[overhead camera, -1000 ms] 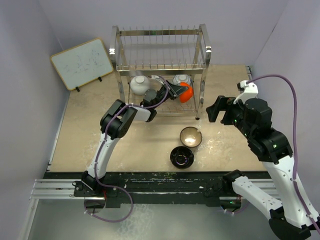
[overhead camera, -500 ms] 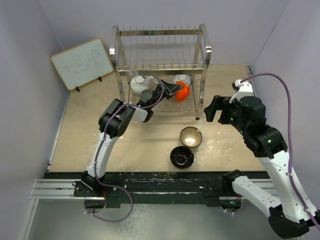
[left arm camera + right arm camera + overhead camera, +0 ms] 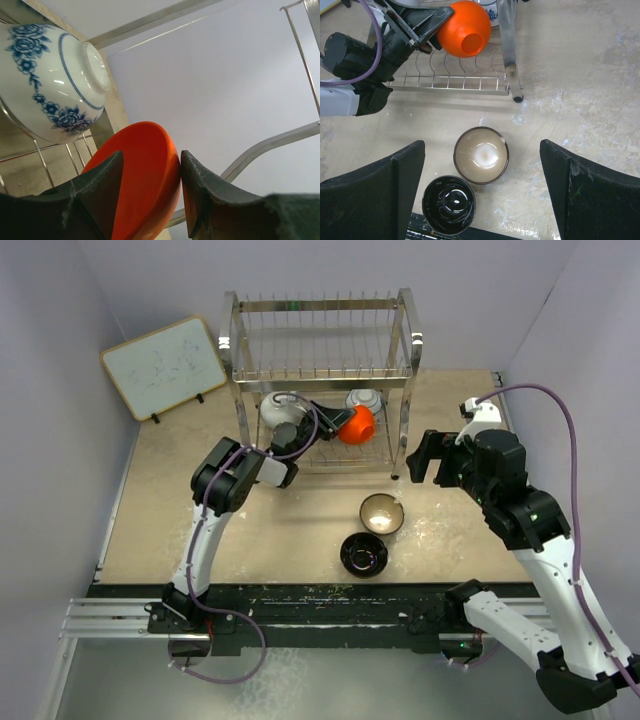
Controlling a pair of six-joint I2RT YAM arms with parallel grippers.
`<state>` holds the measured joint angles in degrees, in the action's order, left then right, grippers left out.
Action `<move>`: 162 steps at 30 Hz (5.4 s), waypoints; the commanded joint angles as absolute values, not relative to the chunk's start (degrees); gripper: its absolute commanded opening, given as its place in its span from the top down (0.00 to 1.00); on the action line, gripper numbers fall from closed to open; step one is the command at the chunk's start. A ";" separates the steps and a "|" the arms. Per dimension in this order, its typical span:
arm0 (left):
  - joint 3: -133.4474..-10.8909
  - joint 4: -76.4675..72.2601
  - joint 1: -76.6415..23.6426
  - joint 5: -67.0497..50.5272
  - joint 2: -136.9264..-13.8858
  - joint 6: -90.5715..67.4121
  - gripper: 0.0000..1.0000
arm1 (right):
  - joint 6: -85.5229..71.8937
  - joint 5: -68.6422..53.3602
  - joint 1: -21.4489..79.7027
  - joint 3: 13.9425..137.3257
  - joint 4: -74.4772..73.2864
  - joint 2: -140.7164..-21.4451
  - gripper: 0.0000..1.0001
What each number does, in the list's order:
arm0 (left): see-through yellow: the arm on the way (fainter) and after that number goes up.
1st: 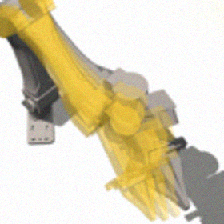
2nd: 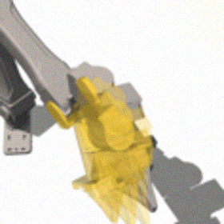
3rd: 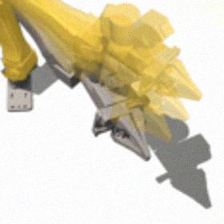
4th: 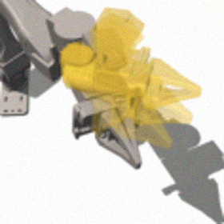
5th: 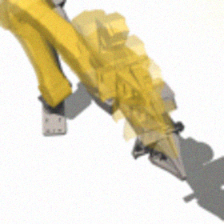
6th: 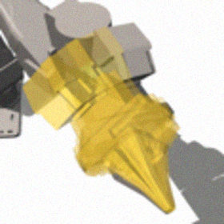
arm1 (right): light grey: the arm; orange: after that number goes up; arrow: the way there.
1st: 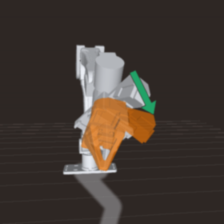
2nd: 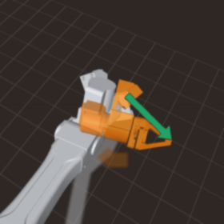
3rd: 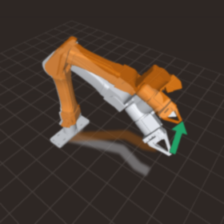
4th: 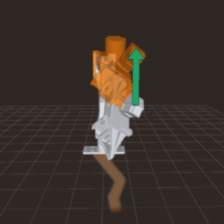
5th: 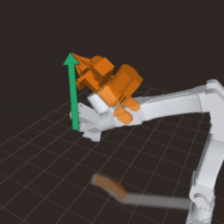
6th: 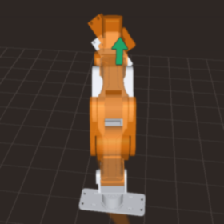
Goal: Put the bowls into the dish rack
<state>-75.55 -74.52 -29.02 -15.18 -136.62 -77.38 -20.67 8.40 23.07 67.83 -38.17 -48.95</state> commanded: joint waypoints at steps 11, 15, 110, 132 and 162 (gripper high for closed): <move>-70.77 -66.12 -26.98 -10.48 -128.96 -71.50 0.49 | -19.56 9.14 22.85 67.59 -35.37 -49.14 0.02; -70.71 -61.93 -26.92 -9.32 -126.69 -69.77 0.38 | -19.70 9.05 22.84 67.45 -35.39 -48.87 0.02; -85.47 -19.60 -35.02 17.50 -122.99 -30.20 0.84 | -20.13 10.41 22.85 66.36 -35.96 -47.88 0.01; -81.41 -25.64 -33.39 14.51 -121.51 -24.35 0.47 | -19.86 9.71 22.85 66.53 -35.38 -49.05 0.01; -42.11 -21.48 -55.24 12.09 -75.38 -13.63 0.01 | -20.98 10.97 22.85 69.26 -39.55 -45.62 0.02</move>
<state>-44.03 -23.09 -51.07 10.57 -83.50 -15.42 -20.99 9.54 23.07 66.02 -38.63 -46.52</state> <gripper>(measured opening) 0.990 0.984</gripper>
